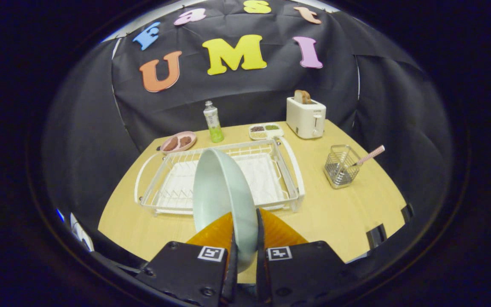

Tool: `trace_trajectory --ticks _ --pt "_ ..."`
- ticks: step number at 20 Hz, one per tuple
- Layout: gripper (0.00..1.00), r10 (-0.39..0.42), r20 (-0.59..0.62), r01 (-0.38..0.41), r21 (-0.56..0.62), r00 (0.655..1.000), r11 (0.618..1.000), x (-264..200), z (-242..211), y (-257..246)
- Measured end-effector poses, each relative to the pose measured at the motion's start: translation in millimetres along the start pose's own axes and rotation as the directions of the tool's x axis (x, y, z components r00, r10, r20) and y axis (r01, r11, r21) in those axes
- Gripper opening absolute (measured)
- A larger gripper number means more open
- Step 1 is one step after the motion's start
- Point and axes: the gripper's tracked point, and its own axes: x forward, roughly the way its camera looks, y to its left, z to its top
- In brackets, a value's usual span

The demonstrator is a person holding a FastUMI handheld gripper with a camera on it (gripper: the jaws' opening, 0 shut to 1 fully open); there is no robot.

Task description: Take the plate from the dish rack, then take the spoon from the basket and place it into the plate.

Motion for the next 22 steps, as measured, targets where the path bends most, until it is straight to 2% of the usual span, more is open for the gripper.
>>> trace_trajectory --ticks 3,5,7,10,14,16,19,22 --pt "0.23 0.015 0.004 -0.014 -0.022 1.000 1.000 0 -33 -6" --pt "0.23 0.018 -0.034 -0.019 -0.032 0.999 0.999 6 -60 -10" --pt "0.23 0.068 -0.024 -0.068 -0.005 0.997 0.998 6 -70 -10" --pt "0.24 0.068 0.002 -0.069 0.012 0.998 0.998 7 -82 -22" --pt "0.34 0.033 0.020 -0.033 0.005 0.999 0.999 20 -96 -38" --pt "0.36 0.061 0.021 -0.062 0.038 0.998 0.997 24 -101 -38" --pt "0.40 0.046 -0.002 -0.046 0.043 0.999 0.998 36 -114 -51" --pt "0.47 0.086 -0.038 -0.080 0.131 0.996 0.988 45 -121 -53"
